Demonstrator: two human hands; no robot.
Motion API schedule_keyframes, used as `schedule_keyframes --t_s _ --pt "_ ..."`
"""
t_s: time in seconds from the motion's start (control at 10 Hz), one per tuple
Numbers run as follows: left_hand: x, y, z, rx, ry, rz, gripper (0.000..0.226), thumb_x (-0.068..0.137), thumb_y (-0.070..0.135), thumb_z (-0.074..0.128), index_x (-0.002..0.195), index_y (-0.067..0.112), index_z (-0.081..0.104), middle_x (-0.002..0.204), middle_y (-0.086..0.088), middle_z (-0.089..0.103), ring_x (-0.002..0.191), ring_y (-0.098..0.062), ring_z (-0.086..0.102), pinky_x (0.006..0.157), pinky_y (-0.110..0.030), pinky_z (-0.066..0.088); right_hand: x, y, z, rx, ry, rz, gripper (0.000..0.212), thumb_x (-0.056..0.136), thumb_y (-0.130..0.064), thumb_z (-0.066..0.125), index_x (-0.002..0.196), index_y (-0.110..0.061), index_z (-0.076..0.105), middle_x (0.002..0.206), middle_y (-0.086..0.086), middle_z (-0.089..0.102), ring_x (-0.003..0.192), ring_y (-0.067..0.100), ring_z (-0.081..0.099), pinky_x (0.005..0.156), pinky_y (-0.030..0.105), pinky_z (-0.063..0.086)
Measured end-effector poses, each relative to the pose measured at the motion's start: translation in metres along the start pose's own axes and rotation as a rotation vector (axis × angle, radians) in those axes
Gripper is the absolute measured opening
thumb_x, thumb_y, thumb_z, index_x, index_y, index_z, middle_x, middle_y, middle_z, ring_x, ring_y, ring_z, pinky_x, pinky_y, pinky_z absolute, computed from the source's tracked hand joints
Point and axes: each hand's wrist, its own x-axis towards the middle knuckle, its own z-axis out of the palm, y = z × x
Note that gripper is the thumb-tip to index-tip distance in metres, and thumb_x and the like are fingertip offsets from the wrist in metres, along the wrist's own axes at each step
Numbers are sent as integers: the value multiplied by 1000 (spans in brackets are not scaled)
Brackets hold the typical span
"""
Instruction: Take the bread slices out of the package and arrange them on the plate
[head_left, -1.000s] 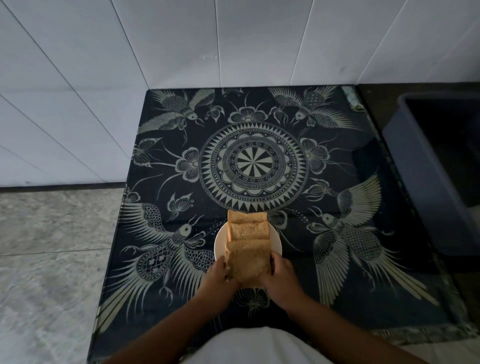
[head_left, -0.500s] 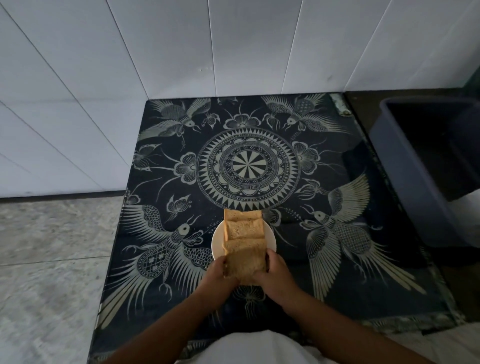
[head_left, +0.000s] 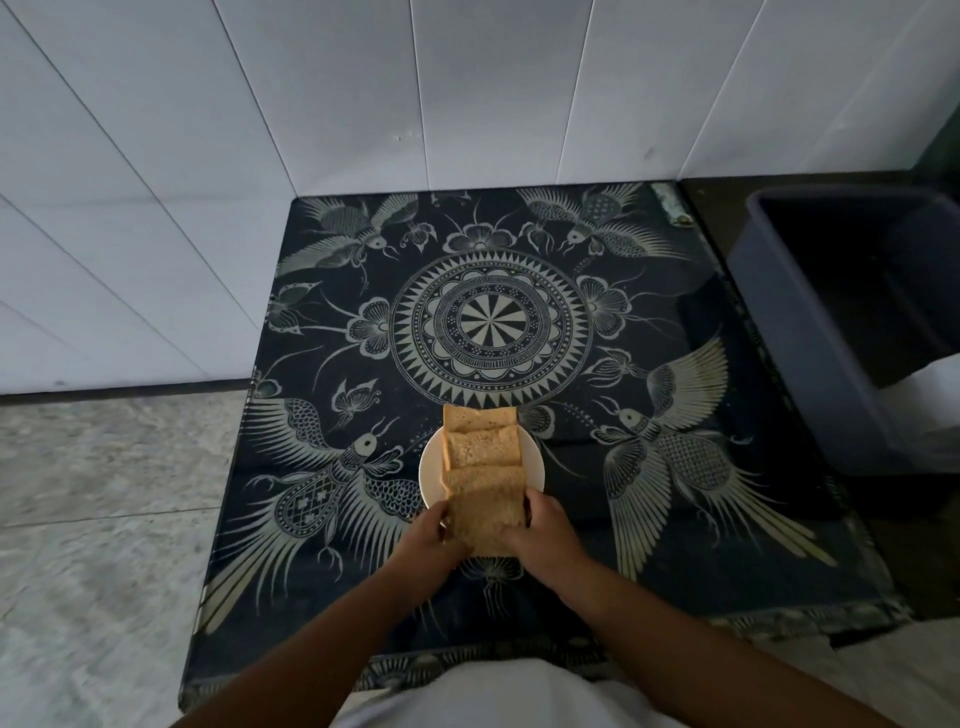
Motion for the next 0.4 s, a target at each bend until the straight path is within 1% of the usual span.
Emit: schedule_keyframes --t_s 0.1,0.2,0.3,0.4 --pt "-6 0 3 3 30 15 62 73 30 71 130 17 49 118 -9 62 108 -24 60 95 -51 50 -2 6 1 3 10 -38 56 80 -23 68 132 -14 52 128 11 52 108 24 57 85 39 54" --pt "-13 -2 7 -30 43 35 59 73 33 72 127 21 51 121 -7 61 111 -23 59 97 -54 48 -6 12 -6 14 4 -42 57 76 -31 75 129 -21 54 129 8 53 106 18 56 86 37 52" --pt "-26 -2 10 -96 70 16 59 65 46 72 119 36 51 120 2 62 111 -18 59 96 -47 50 -9 24 -15 25 -10 -17 76 74 -44 77 140 -25 45 144 6 45 113 17 51 89 34 45" --pt "-38 0 13 -98 132 34 48 73 43 73 116 51 53 106 22 64 106 -5 60 83 -27 50 -12 33 -30 19 -34 26 98 76 -52 72 155 -24 21 163 4 23 142 26 35 110 45 38"
